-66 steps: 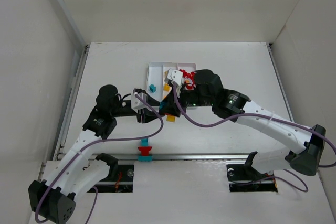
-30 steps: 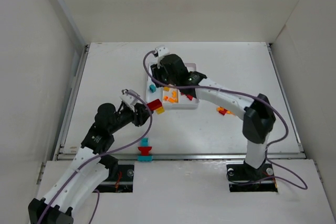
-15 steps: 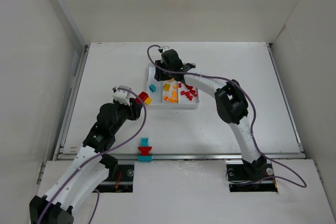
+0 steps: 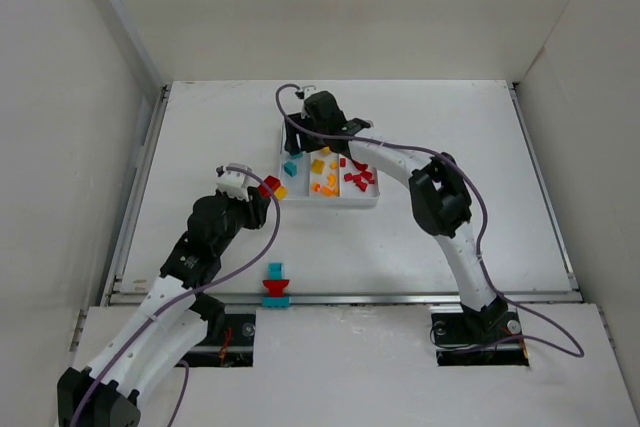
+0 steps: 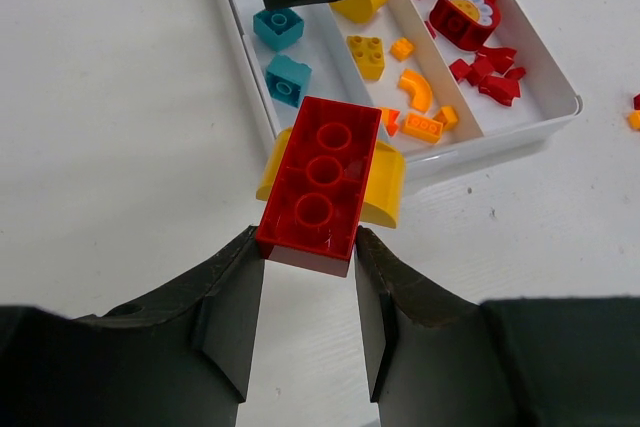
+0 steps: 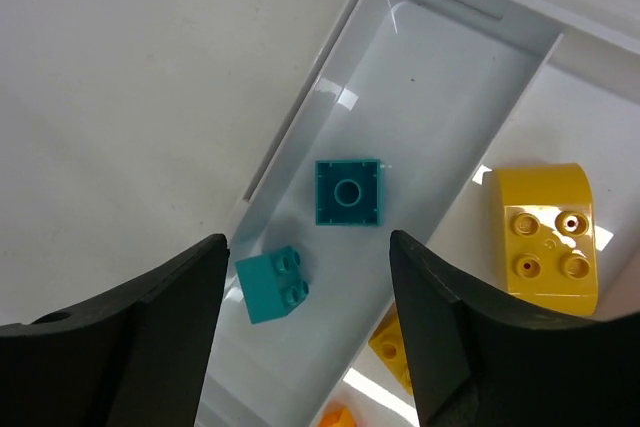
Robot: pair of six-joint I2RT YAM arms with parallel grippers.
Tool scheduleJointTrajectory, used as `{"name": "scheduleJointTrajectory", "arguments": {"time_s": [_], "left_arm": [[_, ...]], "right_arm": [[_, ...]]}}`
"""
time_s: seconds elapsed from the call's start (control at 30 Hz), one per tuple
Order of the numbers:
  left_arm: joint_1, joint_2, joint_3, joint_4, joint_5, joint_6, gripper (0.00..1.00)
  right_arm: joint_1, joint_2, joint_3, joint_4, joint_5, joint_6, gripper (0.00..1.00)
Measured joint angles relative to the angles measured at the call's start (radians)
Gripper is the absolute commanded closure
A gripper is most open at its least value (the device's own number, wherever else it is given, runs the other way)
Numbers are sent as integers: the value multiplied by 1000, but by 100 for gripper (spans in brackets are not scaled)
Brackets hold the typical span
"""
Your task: Sort the legos into containers by color
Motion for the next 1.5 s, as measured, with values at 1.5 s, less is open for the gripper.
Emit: {"name": "scheduleJointTrajectory", "arguments": {"time_s": [1.5], "left_arm": [[6, 56, 130, 31, 123, 120, 100]], "right_arm": [[183, -537, -542, 188, -185, -245, 49]]}}
